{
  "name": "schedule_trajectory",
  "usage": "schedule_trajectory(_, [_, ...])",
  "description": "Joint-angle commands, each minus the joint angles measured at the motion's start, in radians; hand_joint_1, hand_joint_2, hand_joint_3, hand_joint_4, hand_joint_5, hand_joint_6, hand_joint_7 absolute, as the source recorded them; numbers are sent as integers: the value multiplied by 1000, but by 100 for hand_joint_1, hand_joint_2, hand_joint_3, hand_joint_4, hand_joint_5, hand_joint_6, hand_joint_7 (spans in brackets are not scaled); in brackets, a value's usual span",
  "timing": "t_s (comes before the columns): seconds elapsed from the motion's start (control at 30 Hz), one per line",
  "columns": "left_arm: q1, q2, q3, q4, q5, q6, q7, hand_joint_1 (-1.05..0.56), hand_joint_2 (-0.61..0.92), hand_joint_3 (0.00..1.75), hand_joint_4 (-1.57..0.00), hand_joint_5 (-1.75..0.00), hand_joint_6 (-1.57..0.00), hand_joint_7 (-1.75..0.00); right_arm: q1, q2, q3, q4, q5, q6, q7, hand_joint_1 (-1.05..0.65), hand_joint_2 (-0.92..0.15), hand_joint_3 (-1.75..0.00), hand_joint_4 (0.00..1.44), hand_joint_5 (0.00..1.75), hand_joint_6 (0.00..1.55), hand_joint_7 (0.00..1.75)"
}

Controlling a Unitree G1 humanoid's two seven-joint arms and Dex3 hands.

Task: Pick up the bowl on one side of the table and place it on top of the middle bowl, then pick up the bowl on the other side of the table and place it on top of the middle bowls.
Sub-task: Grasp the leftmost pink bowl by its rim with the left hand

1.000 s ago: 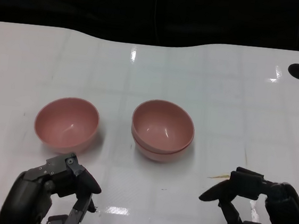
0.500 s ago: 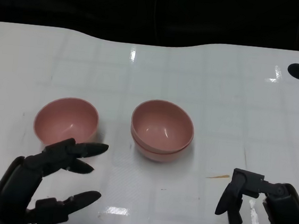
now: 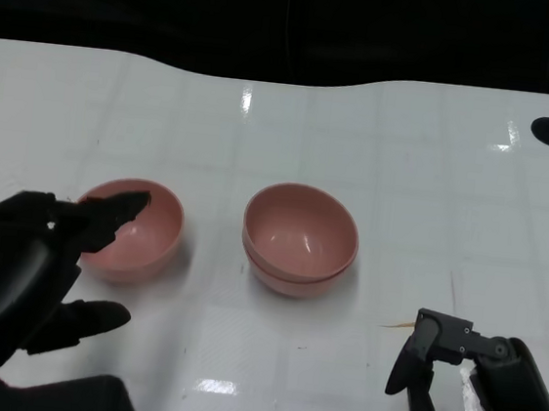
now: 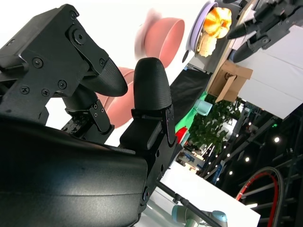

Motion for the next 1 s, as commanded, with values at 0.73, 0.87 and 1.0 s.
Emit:
schedule_trajectory(0.73, [-372,85,-328,533,237,199,-10,-54,91,1,-57,-13,-46,-1,15,8,-38,-48,-34,11,-7,-4,-23,-165,96,175,83,149])
schedule_trajectory(0.87, [-443,81,-380,687,231,187,49,-44,91,1,-69,-15,-52,-3,18,12,-37,-50,-37,8,-7,-3,-23,-163,96,175,83,148])
schedule_trajectory(1.0, [-502,89,-411,848,189,97,201,-30,91,1,-80,-89,-90,-7,20,13,-37,-52,-47,6,-12,-3,-23,-163,96,175,83,148])
